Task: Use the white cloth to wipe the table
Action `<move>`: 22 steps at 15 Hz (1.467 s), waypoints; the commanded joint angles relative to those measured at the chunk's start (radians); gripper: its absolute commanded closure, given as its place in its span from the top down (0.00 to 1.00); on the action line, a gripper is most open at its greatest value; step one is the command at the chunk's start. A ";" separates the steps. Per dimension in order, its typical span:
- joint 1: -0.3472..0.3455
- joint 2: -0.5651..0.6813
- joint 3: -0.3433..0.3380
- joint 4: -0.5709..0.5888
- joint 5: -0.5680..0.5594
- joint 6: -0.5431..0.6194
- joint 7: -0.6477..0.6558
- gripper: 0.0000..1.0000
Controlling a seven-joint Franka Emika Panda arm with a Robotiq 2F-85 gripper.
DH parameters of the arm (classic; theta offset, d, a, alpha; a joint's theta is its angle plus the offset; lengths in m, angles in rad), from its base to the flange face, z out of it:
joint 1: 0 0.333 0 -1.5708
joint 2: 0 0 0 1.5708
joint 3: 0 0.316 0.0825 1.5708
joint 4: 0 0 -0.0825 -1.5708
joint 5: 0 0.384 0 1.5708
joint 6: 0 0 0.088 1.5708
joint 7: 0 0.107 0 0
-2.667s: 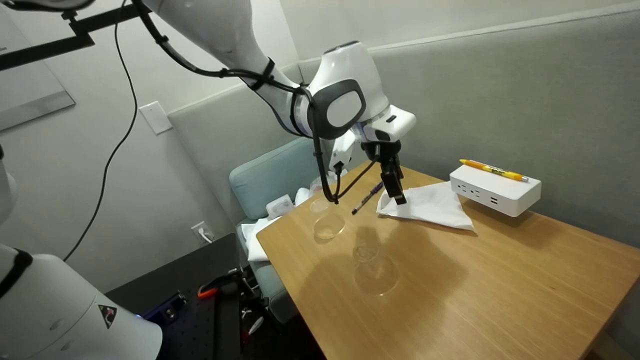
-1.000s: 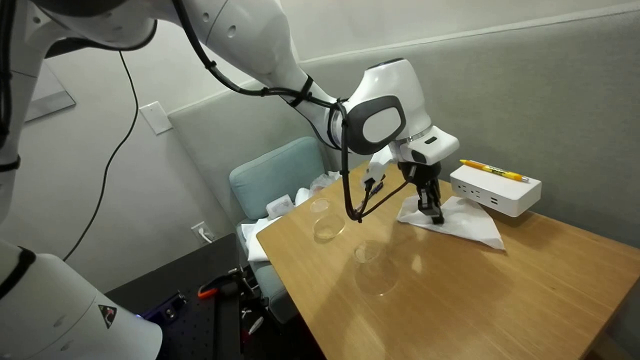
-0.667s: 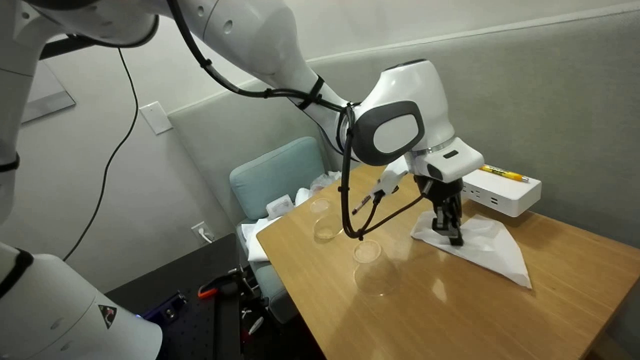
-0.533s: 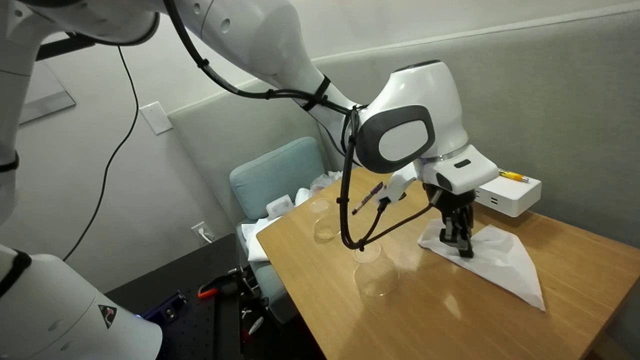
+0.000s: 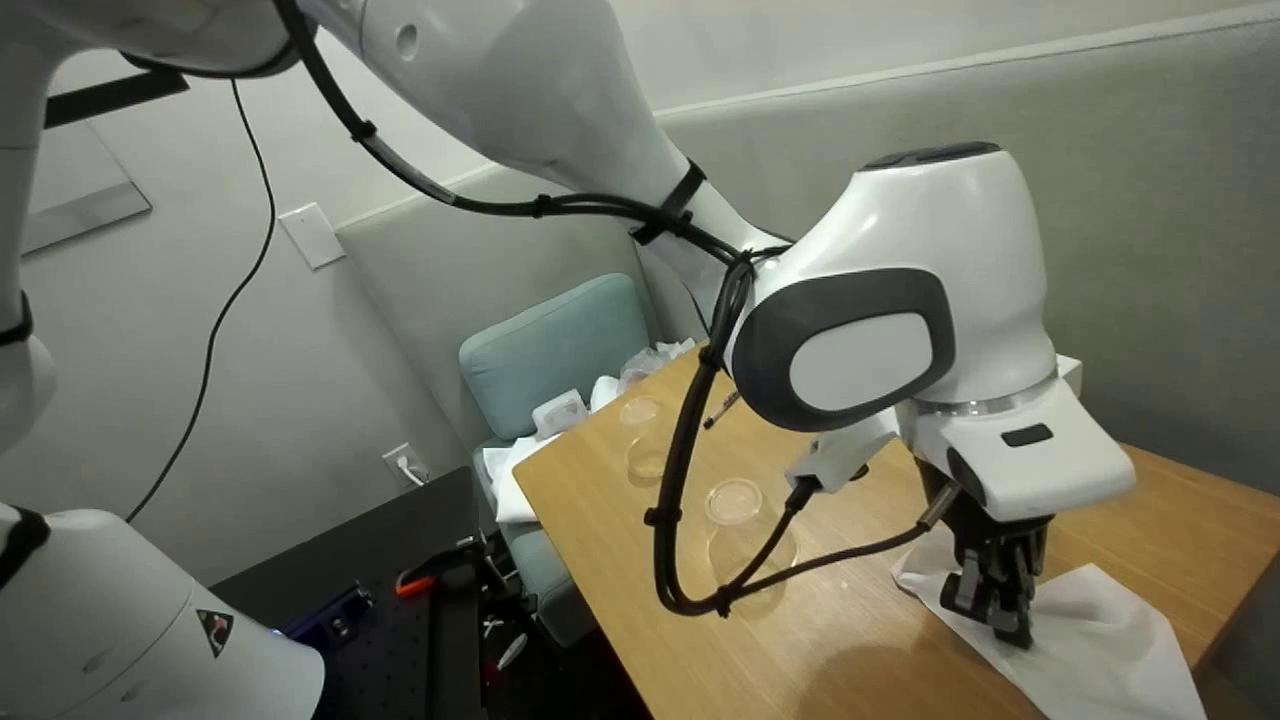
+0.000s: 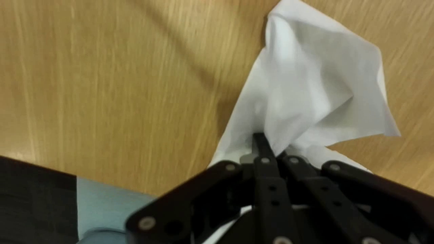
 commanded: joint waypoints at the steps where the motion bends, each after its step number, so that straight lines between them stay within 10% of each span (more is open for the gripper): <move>1: -0.028 -0.067 0.071 -0.095 0.030 0.010 -0.054 0.00; 9: -0.001 -0.206 0.259 -0.257 0.106 0.040 -0.206 0.00; 22: 0.088 -0.073 -0.040 -0.239 0.078 0.226 -0.086 0.00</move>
